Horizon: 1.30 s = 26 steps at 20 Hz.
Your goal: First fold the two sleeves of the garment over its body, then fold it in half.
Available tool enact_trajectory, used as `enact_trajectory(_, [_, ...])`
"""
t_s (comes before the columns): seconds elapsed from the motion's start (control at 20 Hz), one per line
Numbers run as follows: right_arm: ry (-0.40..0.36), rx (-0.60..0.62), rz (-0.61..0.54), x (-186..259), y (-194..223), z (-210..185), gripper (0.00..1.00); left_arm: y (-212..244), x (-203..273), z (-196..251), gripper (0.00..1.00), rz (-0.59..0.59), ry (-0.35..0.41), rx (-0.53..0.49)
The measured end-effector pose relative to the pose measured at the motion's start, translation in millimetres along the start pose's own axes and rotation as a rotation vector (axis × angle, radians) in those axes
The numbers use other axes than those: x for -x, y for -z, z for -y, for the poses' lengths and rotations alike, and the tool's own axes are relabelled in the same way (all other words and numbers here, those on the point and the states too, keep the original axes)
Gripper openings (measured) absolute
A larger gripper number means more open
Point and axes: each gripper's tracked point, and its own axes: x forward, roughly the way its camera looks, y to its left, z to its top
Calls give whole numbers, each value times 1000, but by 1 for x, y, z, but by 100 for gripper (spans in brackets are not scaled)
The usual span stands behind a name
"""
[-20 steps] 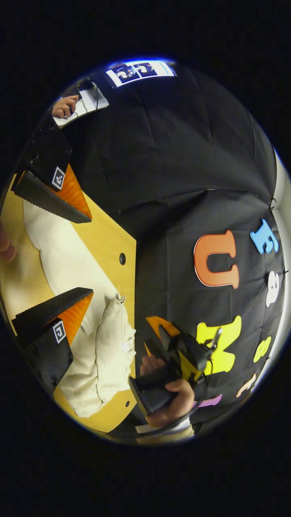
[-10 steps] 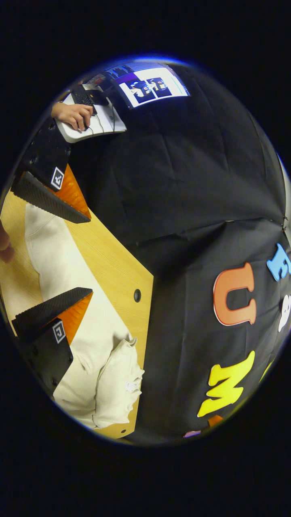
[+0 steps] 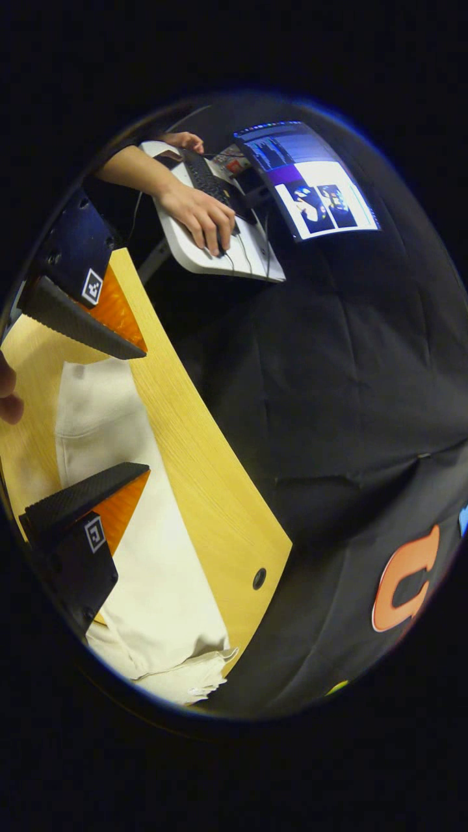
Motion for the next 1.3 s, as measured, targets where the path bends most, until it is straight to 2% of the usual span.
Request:
enact_trajectory(0.05, [11, -21, -14, 7, 6, 10, 98, 8, -3, -2, 100, -42, -14, 36])
enact_trajectory(0.2, [57, -27, -39, 22, 27, 30, 98, 20, -1, -7, 100, -115, -76, 46])
enact_trajectory(0.35, [66, -3, -31, 38, 30, 38, 98, 35, -5, -6, 100, -195, -84, 87])
enact_trajectory(0.65, [68, 22, 1, 59, 24, 44, 98, 39, -11, -1, 98, -244, -39, 165])
enact_trajectory(0.7, [68, 15, 1, 59, 26, 45, 96, 39, -11, 0, 98, -248, -34, 149])
enact_trajectory(0.75, [71, 2, -5, 62, 27, 46, 98, 39, -11, 0, 98, -249, -31, 139])
enact_trajectory(1.0, [83, -13, -3, 77, 27, 53, 98, 40, -11, -2, 96, -298, -1, 122])
enact_trajectory(1.1, [77, -14, -11, 81, 30, 54, 98, 42, -9, -1, 88, -323, 0, 146])
enact_trajectory(1.15, [75, -17, -11, 82, 30, 54, 98, 45, -10, 0, 70, -331, -3, 147])
enact_trajectory(1.2, [71, -19, -14, 83, 31, 53, 98, 41, -8, 2, 65, -333, -6, 143])
enact_trajectory(1.25, [69, -20, -15, 85, 32, 54, 98, 40, -8, 5, 55, -334, -4, 139])
enact_trajectory(1.3, [68, -17, -19, 85, 33, 54, 98, 41, -8, 8, 52, -334, -3, 136])
